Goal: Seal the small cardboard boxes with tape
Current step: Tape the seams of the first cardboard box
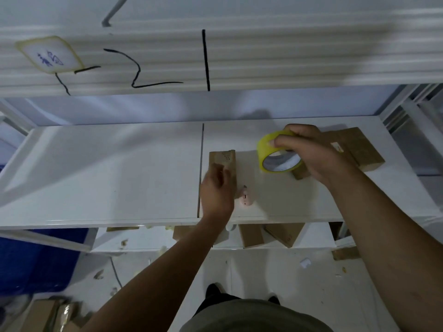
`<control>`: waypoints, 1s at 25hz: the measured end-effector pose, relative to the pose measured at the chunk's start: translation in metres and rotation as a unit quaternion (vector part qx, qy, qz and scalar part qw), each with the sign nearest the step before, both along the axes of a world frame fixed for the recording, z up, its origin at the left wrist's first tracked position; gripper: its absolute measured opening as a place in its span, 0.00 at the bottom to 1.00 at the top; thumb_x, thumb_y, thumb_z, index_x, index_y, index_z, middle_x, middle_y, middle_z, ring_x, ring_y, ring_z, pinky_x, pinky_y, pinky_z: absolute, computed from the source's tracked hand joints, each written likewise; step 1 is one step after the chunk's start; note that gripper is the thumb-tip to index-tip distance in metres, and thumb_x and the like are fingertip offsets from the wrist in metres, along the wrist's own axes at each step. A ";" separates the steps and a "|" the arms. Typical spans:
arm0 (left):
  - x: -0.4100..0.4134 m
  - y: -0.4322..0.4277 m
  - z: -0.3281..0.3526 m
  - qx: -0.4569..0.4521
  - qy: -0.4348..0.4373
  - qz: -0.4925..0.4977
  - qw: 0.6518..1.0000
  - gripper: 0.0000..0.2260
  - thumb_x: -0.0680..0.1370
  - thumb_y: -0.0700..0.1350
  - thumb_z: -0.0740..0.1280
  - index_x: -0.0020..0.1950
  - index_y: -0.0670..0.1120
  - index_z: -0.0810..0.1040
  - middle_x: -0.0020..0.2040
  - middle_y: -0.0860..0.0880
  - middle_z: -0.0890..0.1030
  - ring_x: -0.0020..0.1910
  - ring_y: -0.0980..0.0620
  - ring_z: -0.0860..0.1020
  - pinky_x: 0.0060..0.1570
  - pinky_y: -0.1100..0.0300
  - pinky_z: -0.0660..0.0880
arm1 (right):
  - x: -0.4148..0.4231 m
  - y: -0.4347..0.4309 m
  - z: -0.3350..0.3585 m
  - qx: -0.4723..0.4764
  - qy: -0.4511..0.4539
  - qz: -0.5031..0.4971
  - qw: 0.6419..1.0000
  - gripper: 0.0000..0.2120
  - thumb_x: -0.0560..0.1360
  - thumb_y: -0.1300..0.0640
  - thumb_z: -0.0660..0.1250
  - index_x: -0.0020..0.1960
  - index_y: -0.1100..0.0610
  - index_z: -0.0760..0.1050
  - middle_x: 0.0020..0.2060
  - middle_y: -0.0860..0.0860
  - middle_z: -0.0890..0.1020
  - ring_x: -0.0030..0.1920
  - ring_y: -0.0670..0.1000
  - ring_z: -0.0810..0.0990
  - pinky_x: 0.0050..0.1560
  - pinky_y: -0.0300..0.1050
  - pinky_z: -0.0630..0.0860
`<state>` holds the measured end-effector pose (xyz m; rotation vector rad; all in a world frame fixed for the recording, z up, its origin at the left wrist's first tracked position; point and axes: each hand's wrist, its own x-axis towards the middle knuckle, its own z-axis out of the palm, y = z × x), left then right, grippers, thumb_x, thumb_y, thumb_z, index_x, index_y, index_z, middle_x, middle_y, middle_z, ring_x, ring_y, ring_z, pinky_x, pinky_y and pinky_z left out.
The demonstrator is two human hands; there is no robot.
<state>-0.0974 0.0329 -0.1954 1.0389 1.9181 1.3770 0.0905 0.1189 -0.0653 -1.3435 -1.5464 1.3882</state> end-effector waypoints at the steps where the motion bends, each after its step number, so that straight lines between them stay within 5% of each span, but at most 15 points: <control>1: 0.007 0.002 0.009 -0.052 -0.125 -0.019 0.991 0.12 0.85 0.59 0.61 0.50 0.53 0.77 0.47 0.51 0.84 0.40 0.52 0.80 0.35 0.64 0.76 | -0.004 0.001 0.003 -0.001 0.021 0.018 1.000 0.18 0.70 0.56 0.74 0.38 0.66 0.69 0.39 0.65 0.62 0.44 0.54 0.68 0.51 0.51 0.63; 2: 0.013 0.003 0.018 -0.123 -0.270 -0.038 0.954 0.15 0.84 0.61 0.63 0.54 0.50 0.78 0.50 0.45 0.86 0.40 0.48 0.83 0.36 0.62 0.79 | -0.008 0.001 0.006 -0.003 0.043 0.031 0.999 0.15 0.70 0.57 0.74 0.37 0.64 0.70 0.38 0.64 0.63 0.45 0.54 0.69 0.51 0.51 0.66; 4: 0.019 0.003 0.033 -0.198 -0.525 -0.096 0.822 0.27 0.82 0.65 0.65 0.66 0.42 0.74 0.60 0.36 0.84 0.47 0.40 0.87 0.48 0.51 0.83 | -0.013 0.003 0.011 -0.012 0.087 0.048 0.995 0.11 0.69 0.57 0.74 0.32 0.53 0.74 0.35 0.57 0.69 0.43 0.52 0.75 0.50 0.45 0.73; 6: 0.016 0.003 0.040 -0.157 -0.662 -0.118 0.723 0.30 0.82 0.62 0.68 0.70 0.38 0.73 0.62 0.37 0.84 0.54 0.38 0.87 0.55 0.45 0.82 | -0.014 0.005 0.013 -0.008 0.110 0.064 0.992 0.12 0.69 0.58 0.74 0.30 0.50 0.75 0.30 0.47 0.71 0.38 0.47 0.76 0.46 0.40 0.74; 7: 0.013 0.004 0.043 -0.134 -0.687 -0.113 0.705 0.27 0.82 0.59 0.69 0.69 0.38 0.75 0.59 0.39 0.85 0.54 0.40 0.87 0.56 0.47 0.82 | -0.014 0.006 0.013 -0.007 0.121 0.067 0.990 0.13 0.69 0.58 0.73 0.29 0.50 0.74 0.30 0.45 0.71 0.37 0.46 0.75 0.44 0.39 0.73; 13: 0.001 0.000 0.048 -0.111 -0.620 -0.154 0.761 0.08 0.79 0.49 0.74 0.50 0.44 0.83 0.46 0.48 0.82 0.46 0.51 0.83 0.48 0.60 0.79 | -0.006 0.008 0.009 -0.025 0.145 0.063 0.987 0.12 0.70 0.59 0.73 0.31 0.52 0.74 0.31 0.48 0.72 0.38 0.48 0.76 0.51 0.46 0.72; 18: -0.002 -0.006 0.049 -0.090 -0.548 -0.178 0.812 0.05 0.81 0.44 0.70 0.54 0.43 0.82 0.44 0.47 0.83 0.45 0.51 0.82 0.49 0.61 0.77 | -0.003 0.008 0.003 -0.031 0.142 0.064 0.987 0.13 0.69 0.58 0.74 0.30 0.51 0.72 0.31 0.48 0.69 0.37 0.47 0.74 0.49 0.45 0.71; 22: -0.009 -0.007 0.044 -0.076 -0.523 -0.134 0.838 0.08 0.87 0.41 0.63 0.60 0.40 0.80 0.44 0.45 0.82 0.42 0.47 0.82 0.61 0.47 0.74 | 0.003 0.010 -0.005 -0.033 0.130 0.066 0.989 0.15 0.64 0.52 0.77 0.35 0.58 0.73 0.35 0.56 0.69 0.41 0.51 0.75 0.49 0.44 0.72; 25: -0.019 -0.007 0.045 -0.063 -0.480 -0.151 0.862 0.09 0.83 0.43 0.68 0.62 0.40 0.78 0.45 0.45 0.83 0.41 0.48 0.85 0.50 0.52 0.79 | 0.003 0.010 -0.015 -0.040 0.132 0.070 0.988 0.27 0.64 0.51 0.78 0.44 0.73 0.71 0.42 0.59 0.68 0.46 0.56 0.73 0.50 0.46 0.72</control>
